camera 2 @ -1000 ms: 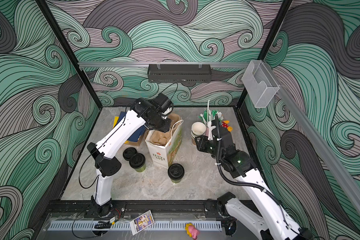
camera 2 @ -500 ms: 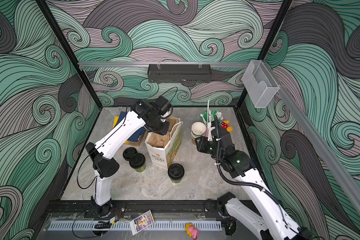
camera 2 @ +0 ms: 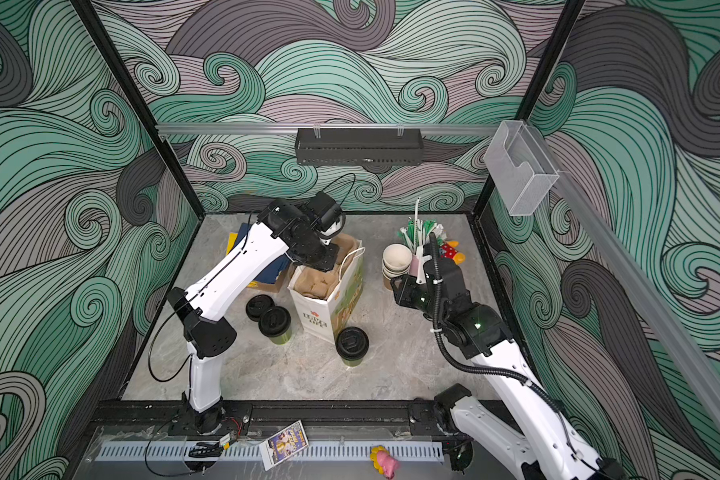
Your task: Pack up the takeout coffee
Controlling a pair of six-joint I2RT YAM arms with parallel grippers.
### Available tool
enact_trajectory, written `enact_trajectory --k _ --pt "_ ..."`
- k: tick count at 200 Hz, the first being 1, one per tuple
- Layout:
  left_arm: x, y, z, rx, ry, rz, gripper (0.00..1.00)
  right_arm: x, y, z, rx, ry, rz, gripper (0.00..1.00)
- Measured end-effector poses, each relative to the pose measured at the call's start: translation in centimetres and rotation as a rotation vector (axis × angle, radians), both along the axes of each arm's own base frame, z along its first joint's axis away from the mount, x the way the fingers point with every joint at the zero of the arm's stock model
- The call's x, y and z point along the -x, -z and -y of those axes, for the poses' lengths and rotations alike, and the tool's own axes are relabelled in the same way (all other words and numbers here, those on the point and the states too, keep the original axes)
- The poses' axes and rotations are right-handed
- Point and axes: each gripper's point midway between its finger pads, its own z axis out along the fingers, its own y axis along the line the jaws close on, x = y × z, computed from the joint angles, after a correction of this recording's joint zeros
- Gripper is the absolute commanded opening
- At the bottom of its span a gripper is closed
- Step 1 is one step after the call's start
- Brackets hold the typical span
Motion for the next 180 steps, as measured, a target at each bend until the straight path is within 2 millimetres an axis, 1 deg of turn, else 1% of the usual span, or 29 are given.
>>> enact_trajectory --k 26,87,121,132,147,166,180 --pt "0.5 -0.1 -0.4 -0.003 0.001 -0.003 0.11 0.0 0.0 0.0 0.0 0.001 0.0 0.35" --pt "1.5 0.8 -1.2 -0.043 0.003 -0.052 0.1 -0.1 0.0 0.1 0.001 0.006 -0.001 0.35" --pt "2.0 2.0 -1.5 -0.075 0.007 -0.084 0.1 -0.1 0.1 0.2 0.002 0.006 -0.002 0.36" --pt "2.1 2.2 -1.5 -0.083 0.011 -0.09 0.1 -0.2 0.1 0.2 0.002 0.006 -0.002 0.39" --pt "2.4 2.4 -1.4 -0.09 0.025 -0.092 0.1 -0.3 0.0 -0.1 0.006 -0.012 0.006 0.45" --pt "2.7 2.5 -1.3 -0.091 0.049 -0.086 0.1 -0.8 0.2 -0.9 0.029 -0.073 0.009 0.49" --pt "3.1 2.4 -1.4 -0.091 0.063 -0.081 0.1 -1.5 -0.2 -1.8 0.042 -0.12 0.012 0.51"
